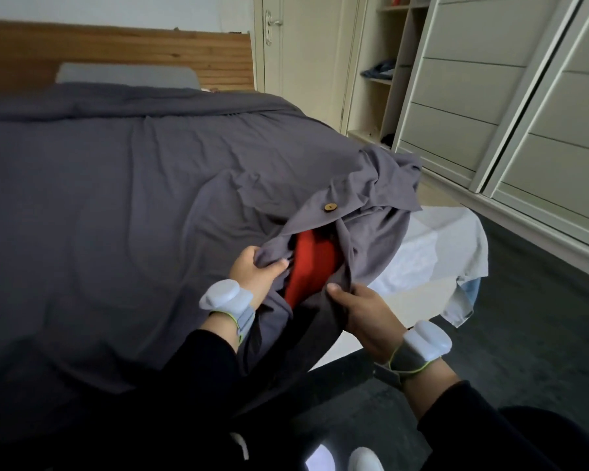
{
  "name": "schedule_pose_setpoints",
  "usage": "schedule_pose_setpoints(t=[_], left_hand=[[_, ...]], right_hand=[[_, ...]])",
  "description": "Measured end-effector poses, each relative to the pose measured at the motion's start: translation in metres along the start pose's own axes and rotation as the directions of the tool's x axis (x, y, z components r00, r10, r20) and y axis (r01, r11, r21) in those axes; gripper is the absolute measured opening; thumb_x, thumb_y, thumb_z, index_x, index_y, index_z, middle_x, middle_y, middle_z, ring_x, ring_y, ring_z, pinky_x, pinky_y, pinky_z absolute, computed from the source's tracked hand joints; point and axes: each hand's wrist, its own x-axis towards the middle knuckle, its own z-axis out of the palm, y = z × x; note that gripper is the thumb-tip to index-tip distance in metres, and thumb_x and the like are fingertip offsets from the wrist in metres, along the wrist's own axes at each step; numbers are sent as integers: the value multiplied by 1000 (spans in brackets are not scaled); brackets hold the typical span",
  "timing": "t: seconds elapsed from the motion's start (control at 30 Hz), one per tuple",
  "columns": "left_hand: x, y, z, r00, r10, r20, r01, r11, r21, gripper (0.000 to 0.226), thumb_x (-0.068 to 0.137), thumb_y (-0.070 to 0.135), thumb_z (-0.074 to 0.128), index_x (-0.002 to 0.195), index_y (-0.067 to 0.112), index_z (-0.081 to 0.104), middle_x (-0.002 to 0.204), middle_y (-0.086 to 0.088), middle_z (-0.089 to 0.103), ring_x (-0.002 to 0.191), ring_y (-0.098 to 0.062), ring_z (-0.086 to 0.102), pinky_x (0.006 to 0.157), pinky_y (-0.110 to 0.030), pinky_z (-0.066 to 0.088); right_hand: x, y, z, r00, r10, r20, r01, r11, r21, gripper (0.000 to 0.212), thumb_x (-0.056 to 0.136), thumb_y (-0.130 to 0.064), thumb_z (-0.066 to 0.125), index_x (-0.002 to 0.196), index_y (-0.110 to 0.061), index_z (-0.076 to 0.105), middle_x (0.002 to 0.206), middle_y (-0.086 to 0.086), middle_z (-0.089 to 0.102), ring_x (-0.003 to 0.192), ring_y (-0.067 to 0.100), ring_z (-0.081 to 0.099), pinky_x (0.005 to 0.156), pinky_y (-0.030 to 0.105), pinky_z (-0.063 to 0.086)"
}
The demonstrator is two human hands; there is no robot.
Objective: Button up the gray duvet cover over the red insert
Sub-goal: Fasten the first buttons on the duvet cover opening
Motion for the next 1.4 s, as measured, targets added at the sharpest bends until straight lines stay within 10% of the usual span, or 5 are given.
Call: schedule_pose_setpoints(t=[0.6, 0.83, 1.0, 1.23, 1.4], left_hand=[[-5, -15, -43, 758, -349, 551, 650, 474, -594, 21, 87, 11, 56, 66, 14, 52, 59, 4, 41, 40, -4, 42, 38, -13, 28], [2, -10, -33, 909, -228, 349, 415, 423, -805, 30, 89, 1, 50, 117, 5, 59, 97, -9, 66, 95, -19, 61, 98, -28, 44], [12, -1, -40, 960, -167, 226, 273, 364, -890, 31, 87, -4, 52, 103, 20, 63, 94, 1, 65, 84, -4, 57, 53, -8, 42], [-6, -2, -31, 852, -217, 476, 523, 380, -763, 41, 77, 11, 62, 116, -3, 59, 117, -10, 61, 105, -13, 59, 71, -12, 47], [-17, -16, -15, 760, -309, 572, 648, 428, -631, 23, 87, -7, 46, 69, 5, 55, 49, 2, 49, 34, -3, 45, 33, -8, 32]], right_hand=[[36, -1, 39, 997, -82, -2, 81, 993, -83, 28, 86, -20, 68, 105, -1, 63, 102, 20, 71, 92, 26, 70, 71, 32, 56], [22, -21, 33, 990, -130, 55, 126, 989, 72, 24, 89, -14, 62, 103, 5, 65, 94, 20, 68, 89, 30, 65, 86, 43, 54], [17, -29, 34, 976, -190, 107, 177, 977, 121, 12, 89, -14, 60, 94, -7, 68, 83, 10, 70, 79, 22, 67, 70, 29, 55], [14, -33, 43, 948, -274, 160, 242, 951, 193, 23, 90, -12, 58, 110, -3, 67, 105, 11, 71, 96, 18, 67, 87, 32, 54], [16, -10, 48, 987, -126, 98, 125, 992, 16, 17, 87, -12, 65, 101, -4, 69, 106, 17, 72, 99, 25, 65, 89, 38, 53]])
